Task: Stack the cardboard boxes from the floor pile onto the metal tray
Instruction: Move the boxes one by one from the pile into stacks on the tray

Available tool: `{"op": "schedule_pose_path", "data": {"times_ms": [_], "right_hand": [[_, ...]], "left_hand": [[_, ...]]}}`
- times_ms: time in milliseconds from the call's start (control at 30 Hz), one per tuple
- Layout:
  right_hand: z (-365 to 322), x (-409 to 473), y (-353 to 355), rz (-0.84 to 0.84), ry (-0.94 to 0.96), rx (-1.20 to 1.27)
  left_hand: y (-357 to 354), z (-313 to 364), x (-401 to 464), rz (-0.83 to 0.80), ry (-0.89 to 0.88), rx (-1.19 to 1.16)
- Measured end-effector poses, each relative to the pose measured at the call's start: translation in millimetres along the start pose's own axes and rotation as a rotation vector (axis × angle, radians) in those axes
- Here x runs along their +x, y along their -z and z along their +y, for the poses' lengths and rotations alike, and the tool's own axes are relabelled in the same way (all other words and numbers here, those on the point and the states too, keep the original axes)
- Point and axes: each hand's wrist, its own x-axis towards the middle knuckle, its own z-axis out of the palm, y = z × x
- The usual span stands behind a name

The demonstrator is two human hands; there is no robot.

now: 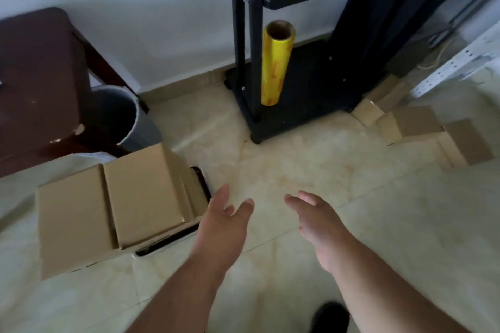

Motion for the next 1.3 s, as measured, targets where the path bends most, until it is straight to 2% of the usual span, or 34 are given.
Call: {"op": "schedule_pose_path", "data": {"times_ms": [267, 500, 967, 1100, 1300], "right_hand": [[0.0, 14.4, 152.5, 0.105, 0.024, 0.097], [-6.1, 34.2, 271.4, 0.203, 0.059, 0.131], [-36.3, 122.8, 387.0, 0.327, 0.009, 0.055], [-49.7, 159.4, 416.8, 0.355, -0.044, -0.013], [-66.1, 207.9, 465.1, 0.409, -0.069, -0.101]], "left_hand": [[-122.7, 45.8, -10.0, 0.022, 0.074, 0.074], [-209.2, 68.5, -13.4, -0.011, 0.065, 0.107], [-338.6, 120.6, 59.5, -0.131, 0.090, 0.058], [-364.6, 137.5, 81.9, -0.179, 0.149, 0.088], [-407.4, 165.3, 123.8, -0.203, 0.121, 0.185]]}}
